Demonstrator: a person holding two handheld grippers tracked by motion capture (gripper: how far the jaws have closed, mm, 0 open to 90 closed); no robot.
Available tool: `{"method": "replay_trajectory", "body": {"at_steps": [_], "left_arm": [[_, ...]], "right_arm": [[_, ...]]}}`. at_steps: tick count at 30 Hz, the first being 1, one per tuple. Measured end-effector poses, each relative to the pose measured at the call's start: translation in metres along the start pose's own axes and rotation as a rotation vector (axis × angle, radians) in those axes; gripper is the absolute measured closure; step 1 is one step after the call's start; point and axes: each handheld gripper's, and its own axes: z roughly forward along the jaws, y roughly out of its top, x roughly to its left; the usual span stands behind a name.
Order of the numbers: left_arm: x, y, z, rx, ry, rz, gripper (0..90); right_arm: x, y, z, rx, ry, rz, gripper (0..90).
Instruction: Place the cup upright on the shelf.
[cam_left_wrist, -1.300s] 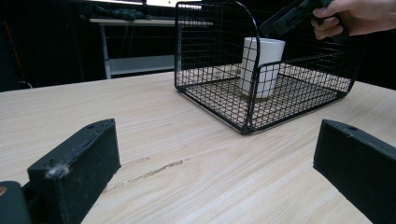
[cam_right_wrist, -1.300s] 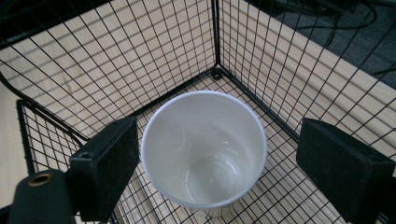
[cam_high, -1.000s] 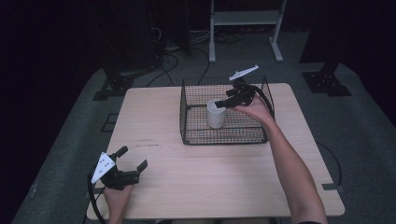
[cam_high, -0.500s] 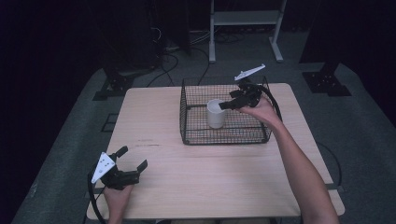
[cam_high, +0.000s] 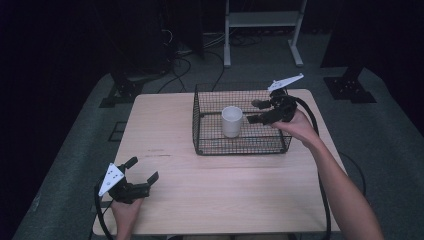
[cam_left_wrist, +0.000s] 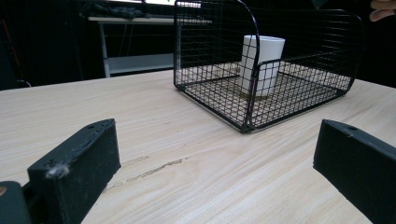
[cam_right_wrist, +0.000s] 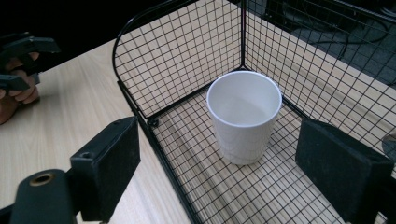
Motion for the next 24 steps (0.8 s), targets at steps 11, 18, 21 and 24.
{"method": "replay_trajectory", "body": {"at_steps": [11, 18, 21, 24], "left_arm": [[0.000, 0.000, 0.000, 0.001, 0.000, 0.002, 0.0], [0.000, 0.000, 0.000, 0.001, 0.001, 0.002, 0.0], [0.000, 0.000, 0.000, 0.000, 0.002, 0.002, 0.0], [0.000, 0.000, -0.001, -0.003, 0.005, 0.005, 0.0]], "right_arm": [[0.008, -0.015, -0.019, 0.012, 0.008, -0.009, 13.1], [0.013, -0.026, -0.023, 0.029, 0.012, -0.017, 13.1], [0.015, -0.027, -0.025, 0.047, 0.014, -0.023, 13.1], [0.017, -0.028, -0.027, 0.050, 0.015, -0.034, 13.1]]}}
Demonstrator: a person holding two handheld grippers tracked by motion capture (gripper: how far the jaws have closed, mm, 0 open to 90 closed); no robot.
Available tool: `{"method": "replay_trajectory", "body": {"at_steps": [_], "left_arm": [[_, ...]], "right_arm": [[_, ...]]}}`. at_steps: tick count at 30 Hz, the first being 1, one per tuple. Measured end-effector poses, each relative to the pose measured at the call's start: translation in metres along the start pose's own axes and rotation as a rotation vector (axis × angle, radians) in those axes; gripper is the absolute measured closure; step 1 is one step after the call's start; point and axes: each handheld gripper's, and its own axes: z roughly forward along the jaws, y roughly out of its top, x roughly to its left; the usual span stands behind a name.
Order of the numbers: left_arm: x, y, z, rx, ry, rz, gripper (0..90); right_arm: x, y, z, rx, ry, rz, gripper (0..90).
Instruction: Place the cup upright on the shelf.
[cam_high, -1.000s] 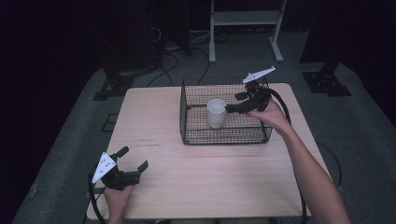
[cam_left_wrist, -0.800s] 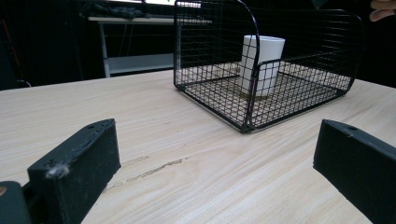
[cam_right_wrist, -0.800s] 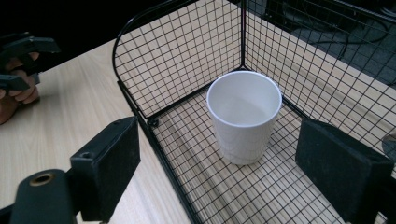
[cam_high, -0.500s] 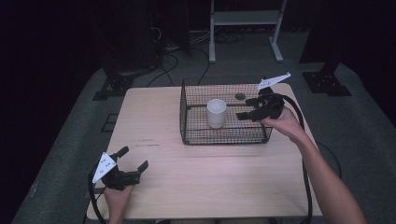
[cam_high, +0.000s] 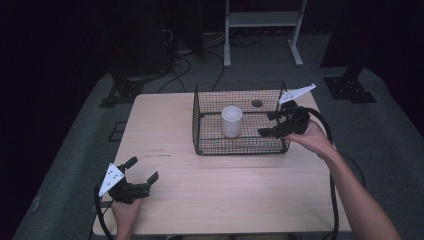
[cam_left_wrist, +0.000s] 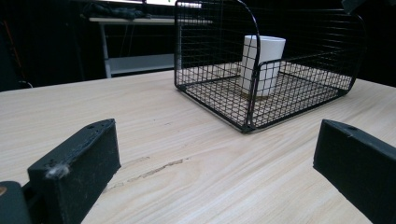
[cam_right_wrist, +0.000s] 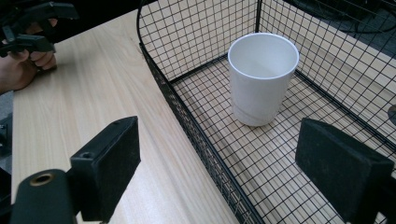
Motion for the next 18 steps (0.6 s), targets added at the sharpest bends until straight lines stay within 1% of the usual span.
{"method": "replay_trajectory", "body": {"at_steps": [7, 10, 12, 14, 18], "left_arm": [[0.000, 0.000, 0.000, 0.002, -0.002, -0.004, 0.0], [0.000, 0.000, 0.000, 0.002, -0.001, -0.003, 0.0], [0.000, 0.000, 0.000, 0.002, -0.003, -0.004, 0.0], [0.000, 0.000, 0.001, 0.002, -0.005, -0.004, 0.0], [0.000, 0.000, 0.001, 0.003, -0.004, -0.004, 0.0]], "right_arm": [[0.006, -0.003, -0.005, -0.018, 0.016, -0.007, 13.1], [0.008, -0.008, -0.005, -0.023, 0.020, -0.009, 13.1], [0.008, -0.011, -0.005, -0.013, 0.026, -0.008, 13.1], [0.008, -0.015, -0.006, -0.026, 0.035, -0.001, 13.0], [0.008, -0.022, -0.007, -0.027, 0.042, 0.001, 13.0]]}}
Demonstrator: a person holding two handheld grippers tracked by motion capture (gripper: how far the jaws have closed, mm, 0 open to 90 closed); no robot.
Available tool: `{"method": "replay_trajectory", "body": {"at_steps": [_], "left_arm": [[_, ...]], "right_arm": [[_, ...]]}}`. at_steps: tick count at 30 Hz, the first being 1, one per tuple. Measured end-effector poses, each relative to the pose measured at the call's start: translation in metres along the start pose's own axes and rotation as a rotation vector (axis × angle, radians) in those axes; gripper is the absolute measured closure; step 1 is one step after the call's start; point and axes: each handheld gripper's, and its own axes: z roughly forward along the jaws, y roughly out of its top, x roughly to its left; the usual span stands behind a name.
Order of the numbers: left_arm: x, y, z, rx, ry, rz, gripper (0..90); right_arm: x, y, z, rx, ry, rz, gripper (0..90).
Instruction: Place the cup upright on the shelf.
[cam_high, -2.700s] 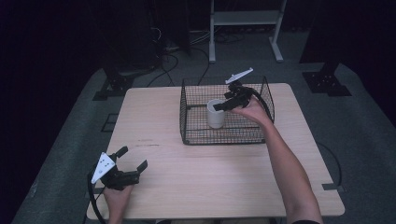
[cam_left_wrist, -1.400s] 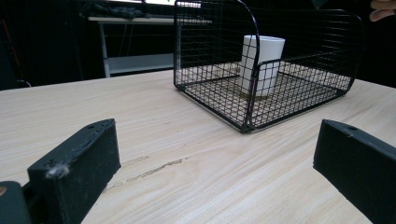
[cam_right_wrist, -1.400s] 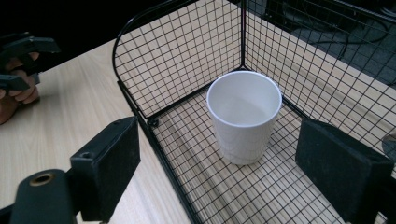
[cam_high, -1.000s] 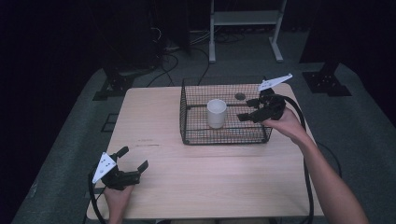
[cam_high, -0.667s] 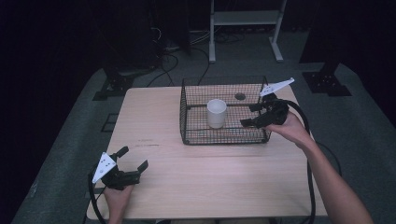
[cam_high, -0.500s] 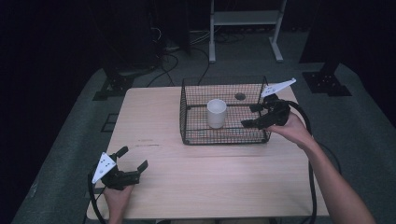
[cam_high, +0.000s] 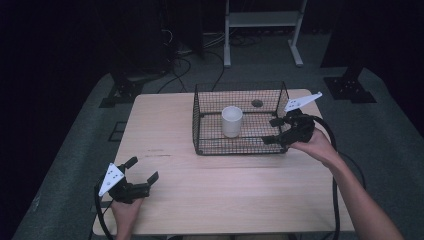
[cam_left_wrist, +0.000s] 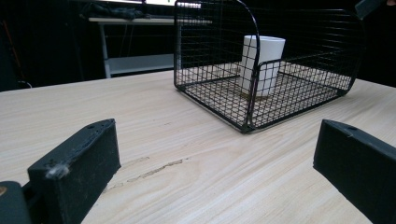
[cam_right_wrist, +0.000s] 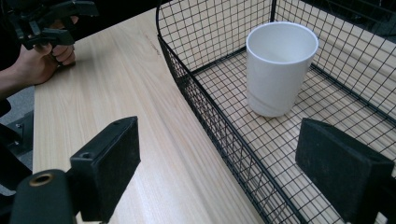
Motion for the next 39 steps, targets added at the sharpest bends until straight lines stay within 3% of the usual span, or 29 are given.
{"method": "replay_trajectory", "body": {"at_steps": [8, 23, 39], "left_arm": [[0.000, 0.000, 0.000, 0.001, 0.002, 0.001, 0.0], [0.000, 0.000, 0.000, 0.002, 0.003, 0.002, 0.0], [-0.001, 0.000, 0.001, 0.003, 0.003, 0.004, 0.0]], "right_arm": [[-0.003, -0.017, -0.002, 0.013, 0.011, 0.022, 13.0], [-0.002, -0.045, -0.013, -0.064, 0.030, 0.041, 13.1], [-0.003, -0.071, -0.023, -0.081, 0.024, 0.077, 13.3]]}}
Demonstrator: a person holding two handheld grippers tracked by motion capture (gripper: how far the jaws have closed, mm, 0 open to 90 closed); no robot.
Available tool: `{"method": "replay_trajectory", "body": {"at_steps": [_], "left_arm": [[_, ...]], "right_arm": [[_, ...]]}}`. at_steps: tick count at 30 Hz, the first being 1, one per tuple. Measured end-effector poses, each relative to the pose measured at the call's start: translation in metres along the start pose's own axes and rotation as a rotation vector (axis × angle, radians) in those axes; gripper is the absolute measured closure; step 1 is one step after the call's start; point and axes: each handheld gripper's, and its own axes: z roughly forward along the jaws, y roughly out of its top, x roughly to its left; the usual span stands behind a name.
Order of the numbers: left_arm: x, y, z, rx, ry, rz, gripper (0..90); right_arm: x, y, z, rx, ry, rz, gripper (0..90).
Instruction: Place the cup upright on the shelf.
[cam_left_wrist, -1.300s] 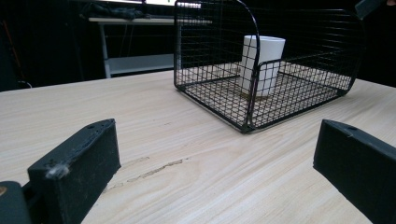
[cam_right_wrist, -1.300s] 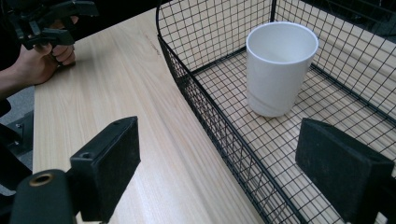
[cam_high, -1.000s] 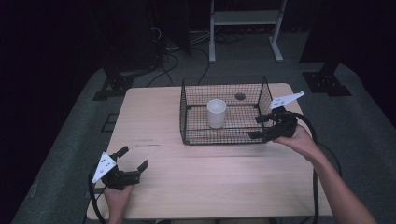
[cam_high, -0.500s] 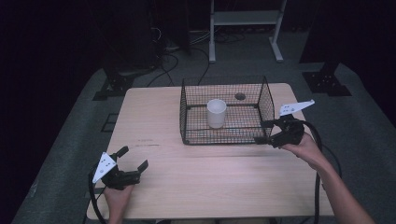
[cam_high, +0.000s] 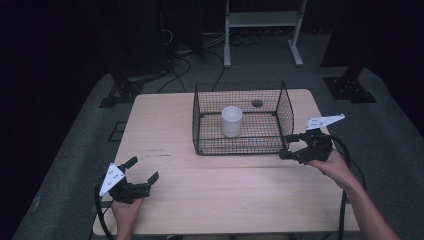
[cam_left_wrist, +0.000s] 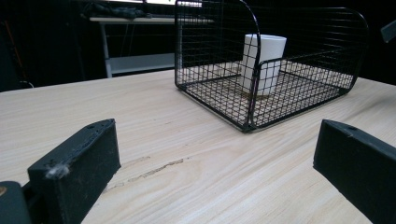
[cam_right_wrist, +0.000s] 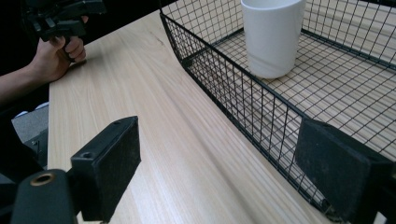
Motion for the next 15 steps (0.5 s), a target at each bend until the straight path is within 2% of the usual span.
{"method": "replay_trajectory", "body": {"at_steps": [15], "left_arm": [[0.000, 0.000, 0.000, 0.003, 0.003, -0.002, 0.0]], "right_arm": [[0.003, -0.015, 0.001, 0.008, -0.002, 0.001, 13.3]]}}
